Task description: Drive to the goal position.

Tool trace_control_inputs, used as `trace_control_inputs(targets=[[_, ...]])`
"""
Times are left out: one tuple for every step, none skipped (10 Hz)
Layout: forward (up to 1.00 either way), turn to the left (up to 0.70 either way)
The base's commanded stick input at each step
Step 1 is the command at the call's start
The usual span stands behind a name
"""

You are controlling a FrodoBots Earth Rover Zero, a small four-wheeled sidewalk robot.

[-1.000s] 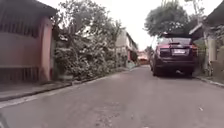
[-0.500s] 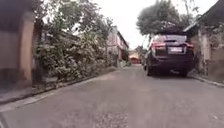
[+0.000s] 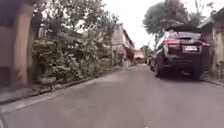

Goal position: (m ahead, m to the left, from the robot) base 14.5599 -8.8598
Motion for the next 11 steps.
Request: trace_control_inputs(targets=[[0.85,0.09],[0.85,-0.07],[0.85,-0.25],[0.85,-0.25],[0.85,-0.25],[0.85,-0.25],[0.85,-0.25],[0.85,-0.05],[0.85,0.09],[0.85,0.09],[0.85,0.09]])
